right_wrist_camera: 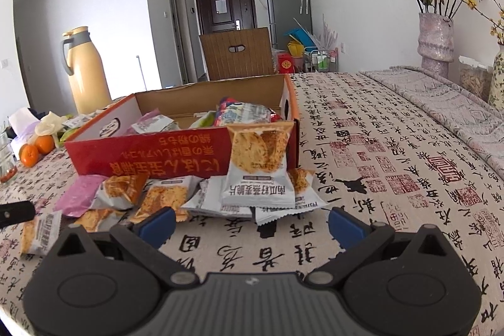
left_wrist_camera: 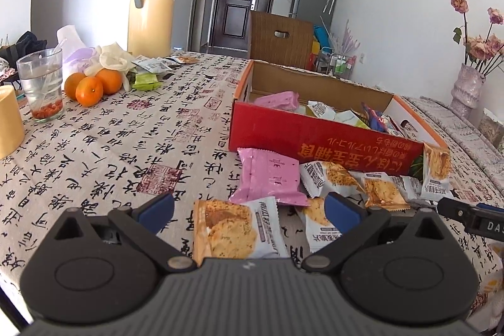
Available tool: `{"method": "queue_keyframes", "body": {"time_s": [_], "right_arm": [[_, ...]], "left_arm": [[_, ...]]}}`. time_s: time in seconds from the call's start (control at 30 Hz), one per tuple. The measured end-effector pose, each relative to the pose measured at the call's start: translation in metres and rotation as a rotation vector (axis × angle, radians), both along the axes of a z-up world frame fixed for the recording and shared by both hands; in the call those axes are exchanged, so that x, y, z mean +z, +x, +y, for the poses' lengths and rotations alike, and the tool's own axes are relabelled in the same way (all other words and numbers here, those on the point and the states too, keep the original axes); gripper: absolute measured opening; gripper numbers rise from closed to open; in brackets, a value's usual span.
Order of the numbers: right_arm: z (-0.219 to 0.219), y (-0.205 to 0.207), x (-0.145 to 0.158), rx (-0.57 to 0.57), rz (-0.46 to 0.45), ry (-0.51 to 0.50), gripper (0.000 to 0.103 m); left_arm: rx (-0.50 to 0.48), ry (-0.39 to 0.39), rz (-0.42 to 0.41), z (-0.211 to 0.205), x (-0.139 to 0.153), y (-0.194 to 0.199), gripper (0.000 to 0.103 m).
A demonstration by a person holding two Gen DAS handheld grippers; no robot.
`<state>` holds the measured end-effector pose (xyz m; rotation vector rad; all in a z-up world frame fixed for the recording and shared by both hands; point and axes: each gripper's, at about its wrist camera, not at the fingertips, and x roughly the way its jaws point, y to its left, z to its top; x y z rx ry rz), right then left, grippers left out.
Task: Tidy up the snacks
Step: 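Grasp a white cracker packet with the right gripper while the left gripper grasps another cracker packet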
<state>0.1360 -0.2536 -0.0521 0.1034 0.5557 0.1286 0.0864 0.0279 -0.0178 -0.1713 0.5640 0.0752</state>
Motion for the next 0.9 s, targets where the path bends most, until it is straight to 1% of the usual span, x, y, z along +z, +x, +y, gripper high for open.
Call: {"method": "queue_keyframes", "body": {"time_s": [0.13, 0.27, 0.4, 0.43, 0.5, 0.53, 0.57, 0.6, 0.67, 0.8, 0.9], "right_arm": [[-0.001, 0.017, 0.003, 0.013, -0.019, 0.003, 0.102], [-0.002, 0.044, 0.007, -0.008, -0.032, 0.002, 0.092], [0.004, 0.066, 0.007, -0.023, -0.025, -0.017, 0.089], [0.005, 0.070, 0.007, -0.024, -0.019, -0.022, 0.086], [0.008, 0.076, 0.005, -0.028, -0.007, -0.031, 0.078], [0.008, 0.078, 0.004, -0.031, 0.000, -0.034, 0.076], [0.009, 0.079, 0.002, -0.036, 0.006, -0.040, 0.069], [0.009, 0.080, 0.002, -0.037, 0.009, -0.039, 0.058], [0.007, 0.080, 0.001, -0.032, 0.015, -0.026, 0.047], [0.005, 0.074, 0.003, -0.031, -0.007, -0.016, 0.043], [0.004, 0.067, 0.007, -0.028, -0.028, -0.013, 0.042]], "left_arm": [[0.002, 0.004, 0.009, 0.000, -0.002, 0.005, 0.103], [0.006, 0.008, 0.018, 0.000, -0.004, 0.008, 0.103], [0.012, 0.013, 0.024, 0.001, -0.005, 0.009, 0.103], [0.013, 0.013, 0.023, 0.001, -0.005, 0.009, 0.103], [0.014, 0.015, 0.022, 0.001, -0.004, 0.009, 0.103], [0.015, 0.015, 0.023, 0.001, -0.004, 0.009, 0.103], [0.015, 0.015, 0.023, 0.001, -0.004, 0.010, 0.103], [0.014, 0.015, 0.023, 0.001, -0.004, 0.010, 0.103], [0.012, 0.017, 0.024, 0.000, -0.003, 0.010, 0.103], [0.006, 0.019, 0.023, -0.001, -0.003, 0.011, 0.103], [0.002, 0.024, 0.024, -0.002, -0.003, 0.012, 0.103]]}}
